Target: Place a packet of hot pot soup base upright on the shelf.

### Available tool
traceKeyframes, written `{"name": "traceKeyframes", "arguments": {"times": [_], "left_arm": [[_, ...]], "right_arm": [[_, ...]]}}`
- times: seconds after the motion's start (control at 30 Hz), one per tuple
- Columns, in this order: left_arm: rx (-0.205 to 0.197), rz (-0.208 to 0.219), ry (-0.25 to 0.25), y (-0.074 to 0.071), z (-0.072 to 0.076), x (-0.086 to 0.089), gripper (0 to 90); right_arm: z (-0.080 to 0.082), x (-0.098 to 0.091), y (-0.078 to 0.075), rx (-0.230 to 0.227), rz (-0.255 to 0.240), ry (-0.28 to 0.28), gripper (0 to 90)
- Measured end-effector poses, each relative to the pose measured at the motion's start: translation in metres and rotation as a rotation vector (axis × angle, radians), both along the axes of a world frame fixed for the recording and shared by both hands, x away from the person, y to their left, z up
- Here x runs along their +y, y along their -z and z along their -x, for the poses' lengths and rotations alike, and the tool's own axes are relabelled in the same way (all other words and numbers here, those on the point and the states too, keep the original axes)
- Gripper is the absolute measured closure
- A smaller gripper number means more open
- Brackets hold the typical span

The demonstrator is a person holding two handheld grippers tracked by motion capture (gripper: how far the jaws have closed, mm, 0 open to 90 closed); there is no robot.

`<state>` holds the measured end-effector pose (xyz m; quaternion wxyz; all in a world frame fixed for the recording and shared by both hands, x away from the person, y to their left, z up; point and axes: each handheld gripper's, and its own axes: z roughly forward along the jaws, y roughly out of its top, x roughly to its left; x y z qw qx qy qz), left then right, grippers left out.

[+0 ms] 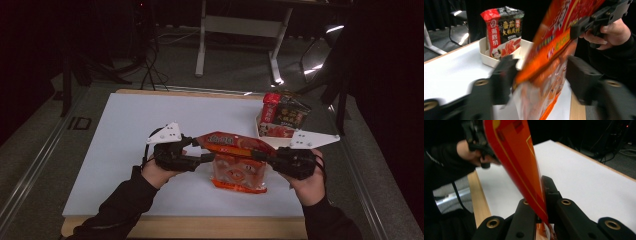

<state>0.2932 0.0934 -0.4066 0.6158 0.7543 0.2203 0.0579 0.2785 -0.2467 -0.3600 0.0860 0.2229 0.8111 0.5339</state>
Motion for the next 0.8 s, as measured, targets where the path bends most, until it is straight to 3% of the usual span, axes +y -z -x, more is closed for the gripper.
{"name": "traceKeyframes", "arguments": {"times": [0.13, 0.27, 0.4, 0.57, 0.8], "left_arm": [[0.027, 0.025, -0.011, 0.001, 0.001, 0.003, 16.0], [0.032, 0.039, -0.031, 0.007, 0.003, 0.006, 13.8], [0.049, 0.031, -0.037, 0.019, 0.006, 0.010, 2.9], [0.043, 0.038, -0.083, 0.031, 0.013, 0.022, 2.7], [0.012, -0.017, -0.110, 0.042, 0.024, 0.038, 2.7]], "right_arm": [[-0.003, -0.003, -0.011, -0.012, -0.024, 0.011, 89.9], [-0.006, -0.005, -0.019, -0.020, -0.038, 0.027, 89.8], [-0.008, -0.008, -0.025, -0.027, -0.049, 0.044, 89.9], [-0.011, -0.013, -0.034, -0.041, -0.059, 0.064, 90.0], [-0.015, -0.022, -0.045, -0.062, -0.075, 0.100, 90.0]]}}
